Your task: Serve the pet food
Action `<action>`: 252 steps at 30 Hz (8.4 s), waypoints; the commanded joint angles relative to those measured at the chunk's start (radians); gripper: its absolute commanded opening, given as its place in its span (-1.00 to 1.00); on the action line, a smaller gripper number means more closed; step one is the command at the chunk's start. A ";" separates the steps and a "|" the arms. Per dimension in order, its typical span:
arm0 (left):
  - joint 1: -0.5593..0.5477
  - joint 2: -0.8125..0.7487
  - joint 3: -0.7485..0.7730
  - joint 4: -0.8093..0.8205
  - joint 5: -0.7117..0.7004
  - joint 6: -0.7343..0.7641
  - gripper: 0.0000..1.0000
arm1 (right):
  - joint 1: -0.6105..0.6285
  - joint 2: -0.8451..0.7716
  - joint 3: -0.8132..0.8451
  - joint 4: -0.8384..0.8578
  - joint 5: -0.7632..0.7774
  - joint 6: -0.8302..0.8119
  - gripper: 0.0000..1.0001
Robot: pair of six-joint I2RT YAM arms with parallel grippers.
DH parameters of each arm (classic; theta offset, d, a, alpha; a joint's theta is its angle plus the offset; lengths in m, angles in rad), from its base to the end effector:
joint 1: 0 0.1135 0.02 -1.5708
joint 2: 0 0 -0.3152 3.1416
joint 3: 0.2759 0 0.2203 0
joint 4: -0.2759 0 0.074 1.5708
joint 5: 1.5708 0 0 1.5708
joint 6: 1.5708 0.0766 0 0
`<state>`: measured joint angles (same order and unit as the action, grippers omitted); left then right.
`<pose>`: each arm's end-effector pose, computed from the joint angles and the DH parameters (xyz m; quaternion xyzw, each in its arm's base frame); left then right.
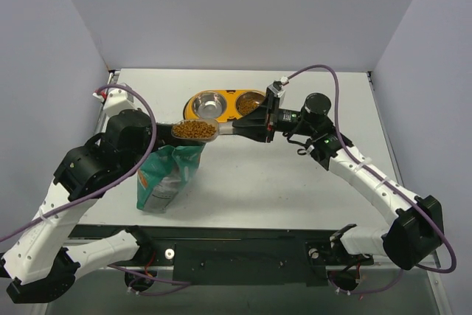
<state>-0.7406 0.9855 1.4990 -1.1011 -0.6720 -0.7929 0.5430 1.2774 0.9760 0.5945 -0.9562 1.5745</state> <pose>0.1152 -0.0407 0.4584 -0.1773 0.8279 -0.0999 0.5226 0.1922 0.1891 0.4438 -0.0602 0.6427 0.7558 0.1101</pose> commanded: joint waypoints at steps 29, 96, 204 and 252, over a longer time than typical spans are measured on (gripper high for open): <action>-0.005 -0.042 0.172 -0.014 -0.146 -0.066 -1.00 | -0.247 0.551 0.276 0.289 0.149 -0.082 -1.00; -0.003 0.071 0.168 0.069 0.043 0.038 -1.00 | -0.173 0.254 0.835 -1.369 0.461 -1.044 -1.00; 0.001 -0.011 0.052 0.214 0.210 0.009 -1.00 | 0.002 0.016 0.256 -0.397 0.080 -0.366 -1.00; 0.000 0.055 0.118 0.148 0.060 -0.080 -1.00 | -0.022 -0.009 0.148 -0.111 0.083 -0.044 -1.00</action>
<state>-0.7380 1.0676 1.5406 -1.0840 -0.5415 -0.8383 0.5106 1.2766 1.1152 0.2909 -0.8803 1.4685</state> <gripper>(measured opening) 0.031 0.230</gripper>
